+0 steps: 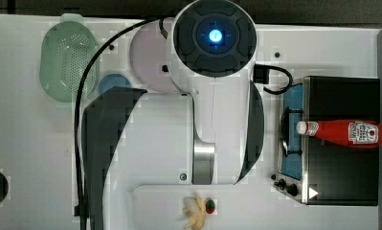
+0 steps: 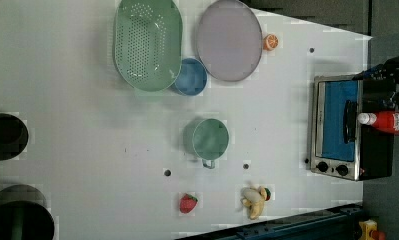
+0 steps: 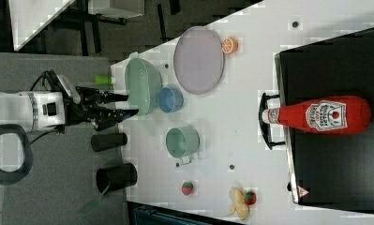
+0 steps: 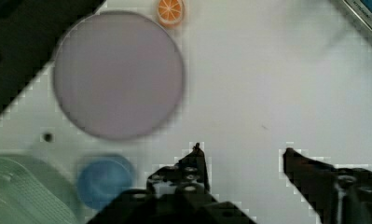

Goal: Pick Ketchup from oven and place it on table.

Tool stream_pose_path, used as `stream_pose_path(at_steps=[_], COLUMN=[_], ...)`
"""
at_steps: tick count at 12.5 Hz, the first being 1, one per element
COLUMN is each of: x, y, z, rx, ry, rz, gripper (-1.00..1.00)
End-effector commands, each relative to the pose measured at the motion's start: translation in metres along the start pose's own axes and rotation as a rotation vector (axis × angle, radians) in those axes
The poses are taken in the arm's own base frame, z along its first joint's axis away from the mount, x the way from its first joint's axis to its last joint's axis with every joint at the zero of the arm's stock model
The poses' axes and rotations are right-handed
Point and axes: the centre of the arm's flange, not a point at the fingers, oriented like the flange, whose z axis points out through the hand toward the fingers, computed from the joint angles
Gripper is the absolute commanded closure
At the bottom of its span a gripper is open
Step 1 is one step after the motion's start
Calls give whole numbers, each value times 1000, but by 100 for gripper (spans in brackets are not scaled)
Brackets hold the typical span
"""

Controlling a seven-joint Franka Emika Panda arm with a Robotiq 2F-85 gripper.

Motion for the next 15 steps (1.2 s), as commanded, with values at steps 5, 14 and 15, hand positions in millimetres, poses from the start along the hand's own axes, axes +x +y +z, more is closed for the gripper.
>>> stream_pose_path(at_steps=[5,14,15], x=[-62,76,92], y=[129,219,229], z=[-103,-43,-32], rx=[10,51,53], ry=[45,19,27], rz=[85,382,416], gripper=[-100,-100,-100])
